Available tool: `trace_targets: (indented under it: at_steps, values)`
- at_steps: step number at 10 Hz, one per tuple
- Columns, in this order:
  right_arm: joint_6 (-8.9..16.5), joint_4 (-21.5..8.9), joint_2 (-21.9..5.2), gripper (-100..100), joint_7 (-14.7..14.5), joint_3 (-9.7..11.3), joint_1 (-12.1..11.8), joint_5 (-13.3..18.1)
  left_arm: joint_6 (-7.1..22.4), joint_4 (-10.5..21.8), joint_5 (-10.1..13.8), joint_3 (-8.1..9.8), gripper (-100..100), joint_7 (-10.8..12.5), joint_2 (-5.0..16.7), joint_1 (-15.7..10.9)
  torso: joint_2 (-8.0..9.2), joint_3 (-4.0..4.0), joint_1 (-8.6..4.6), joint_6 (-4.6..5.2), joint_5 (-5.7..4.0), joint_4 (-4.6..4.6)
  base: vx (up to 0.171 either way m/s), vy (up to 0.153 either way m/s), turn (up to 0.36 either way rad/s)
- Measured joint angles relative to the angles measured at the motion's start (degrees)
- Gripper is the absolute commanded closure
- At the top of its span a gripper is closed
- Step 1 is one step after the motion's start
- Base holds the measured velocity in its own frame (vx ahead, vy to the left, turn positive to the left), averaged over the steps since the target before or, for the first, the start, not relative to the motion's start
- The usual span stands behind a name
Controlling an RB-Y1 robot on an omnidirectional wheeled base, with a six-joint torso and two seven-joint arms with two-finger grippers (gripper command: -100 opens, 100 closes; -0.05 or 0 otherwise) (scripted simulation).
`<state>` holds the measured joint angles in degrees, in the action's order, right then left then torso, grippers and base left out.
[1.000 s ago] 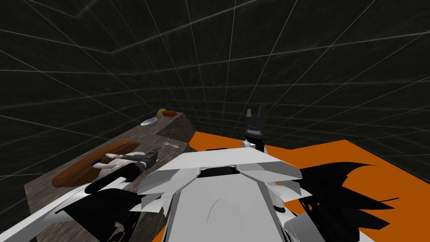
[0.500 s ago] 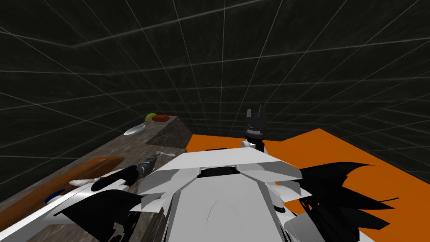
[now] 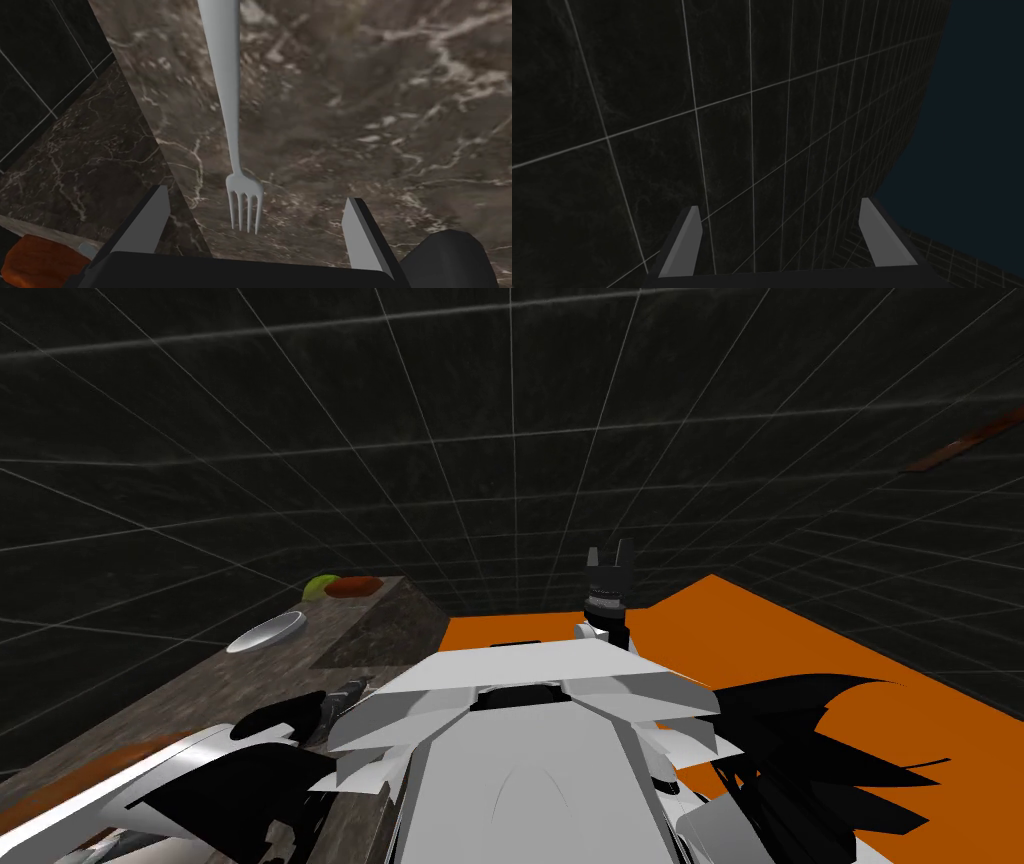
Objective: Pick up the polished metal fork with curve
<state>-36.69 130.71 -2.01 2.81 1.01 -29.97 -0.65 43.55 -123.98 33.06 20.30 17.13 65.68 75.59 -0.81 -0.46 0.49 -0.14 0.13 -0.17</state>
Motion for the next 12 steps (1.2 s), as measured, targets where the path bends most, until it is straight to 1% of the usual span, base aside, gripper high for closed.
trace_targets:
  at_steps: [1,3,4,5,6,7,9,10,11,12]
  values:
    - [0.0,0.0,0.0,0,0.0,0.0,0.0,0.0,1.1,0.6,0.1,-1.26,-100,-0.1,0.9,-0.1,0.01,0.01,0.00,-0.02,0.00,0.01,0.072,0.075,-0.146]
    - [0.0,0.0,0.0,0,0.0,0.0,0.0,0.0,3.6,-0.1,0.5,-1.72,-100,0.1,2.3,1.3,0.04,0.02,-0.16,-0.03,-0.04,0.01,0.035,0.043,-0.072]
    - [0.0,0.0,0.0,0,0.0,0.0,0.0,0.0,3.9,-0.2,0.5,-1.73,0,0.1,2.4,1.3,0.15,0.09,-0.29,-0.06,-0.06,0.04,0.004,0.006,0.002]
    - [0.0,0.0,0.0,0,0.0,0.0,0.0,0.0,3.8,-0.1,0.5,-1.72,-100,0.1,2.4,1.3,0.22,0.13,-0.38,-0.06,-0.09,0.06,-0.172,0.015,-0.203]
    - [0.0,0.0,0.0,0,0.0,0.0,0.0,0.0,4.6,1.4,0.5,-3.48,-100,-1.1,1.6,-0.5,0.74,0.41,-0.35,-0.02,-0.08,0.15,-0.209,-0.002,-0.130]
    - [0.0,0.0,0.0,0,0.0,0.0,0.0,0.0,5.3,2.9,0.6,-4.21,-100,-2.4,1.1,-2.1,0.96,0.57,-0.40,-0.07,-0.09,0.23,-0.108,-0.012,0.009]
    - [0.0,0.0,0.0,0,0.0,0.0,0.0,0.0,5.2,5.9,1.1,-3.81,-100,-3.4,1.0,-4.3,0.53,0.33,-0.43,-0.07,-0.11,0.15,-0.013,-0.003,0.013]
    - [0.0,0.0,0.0,0,0.0,0.0,0.0,0.0,5.2,7.5,0.8,-4.09,-100,-3.4,0.9,-5.6,0.34,0.22,-0.41,-0.06,-0.10,0.10,0.017,0.002,0.000]
    - [0.0,0.0,0.0,0,0.0,0.0,0.0,0.0,5.4,9.4,0.7,-5.01,-100,-3.3,1.1,-8.2,0.24,0.15,-0.39,-0.05,-0.09,0.07,-0.173,-0.012,-0.224]
    - [0.0,0.0,0.0,0,0.0,0.0,0.0,0.0,6.2,11.1,0.8,-6.51,-100,-4.5,0.3,-10.1,0.75,0.41,-0.44,-0.02,-0.09,0.16,-0.160,-0.063,-0.131]
